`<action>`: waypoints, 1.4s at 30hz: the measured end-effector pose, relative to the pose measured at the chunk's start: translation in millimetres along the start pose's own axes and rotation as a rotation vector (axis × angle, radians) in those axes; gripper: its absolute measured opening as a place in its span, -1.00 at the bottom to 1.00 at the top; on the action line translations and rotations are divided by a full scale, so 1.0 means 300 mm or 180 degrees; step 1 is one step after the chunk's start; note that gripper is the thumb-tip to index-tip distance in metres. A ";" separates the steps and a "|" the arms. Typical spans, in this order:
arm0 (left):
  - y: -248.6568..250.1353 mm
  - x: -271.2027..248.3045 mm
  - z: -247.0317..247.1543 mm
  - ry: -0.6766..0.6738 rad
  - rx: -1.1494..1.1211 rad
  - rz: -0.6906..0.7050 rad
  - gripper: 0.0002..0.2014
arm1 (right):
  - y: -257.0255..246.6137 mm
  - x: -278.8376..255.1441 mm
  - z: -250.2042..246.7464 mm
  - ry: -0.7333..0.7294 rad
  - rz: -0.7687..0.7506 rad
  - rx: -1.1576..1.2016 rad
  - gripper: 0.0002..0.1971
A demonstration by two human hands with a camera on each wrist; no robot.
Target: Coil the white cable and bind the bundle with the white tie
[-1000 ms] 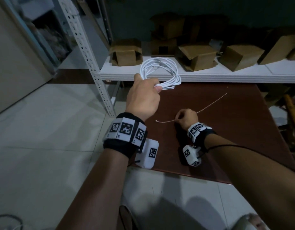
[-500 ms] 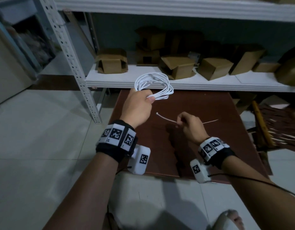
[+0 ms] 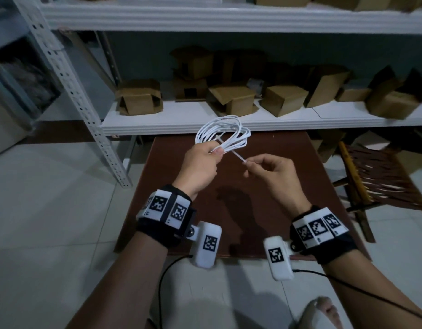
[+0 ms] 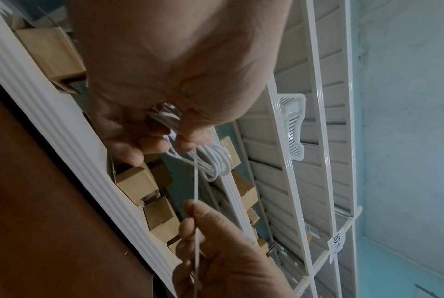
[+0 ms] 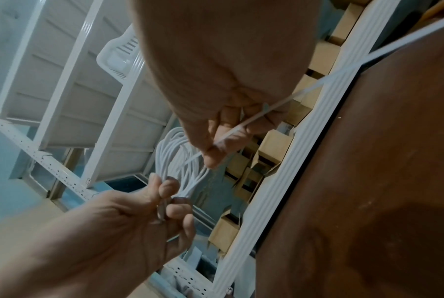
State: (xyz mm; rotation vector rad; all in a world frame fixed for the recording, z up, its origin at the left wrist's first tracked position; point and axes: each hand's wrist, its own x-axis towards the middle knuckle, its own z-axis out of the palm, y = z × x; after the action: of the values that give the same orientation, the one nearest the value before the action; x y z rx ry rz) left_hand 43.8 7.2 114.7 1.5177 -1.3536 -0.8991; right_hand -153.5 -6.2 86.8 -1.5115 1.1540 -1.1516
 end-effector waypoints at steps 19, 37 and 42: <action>-0.017 0.011 0.093 -0.0263 -0.0168 -0.0004 -0.63 | -0.030 0.029 -0.008 -0.0138 0.0112 0.0482 -0.93; -0.014 0.027 0.122 -0.0172 -0.0042 0.0055 -0.58 | -0.027 0.028 -0.008 -0.0062 -0.0154 0.0071 -0.98; -0.015 0.024 0.129 -0.0151 -0.0068 0.0111 -0.68 | -0.014 0.026 -0.017 -0.0037 -0.0606 -0.0667 -0.85</action>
State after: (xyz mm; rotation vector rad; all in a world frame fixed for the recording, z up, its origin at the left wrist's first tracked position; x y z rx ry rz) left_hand 10.5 -5.7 97.6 1.4606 -1.3963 -0.9302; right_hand -156.8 -13.7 93.1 -1.8185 1.1715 -1.1739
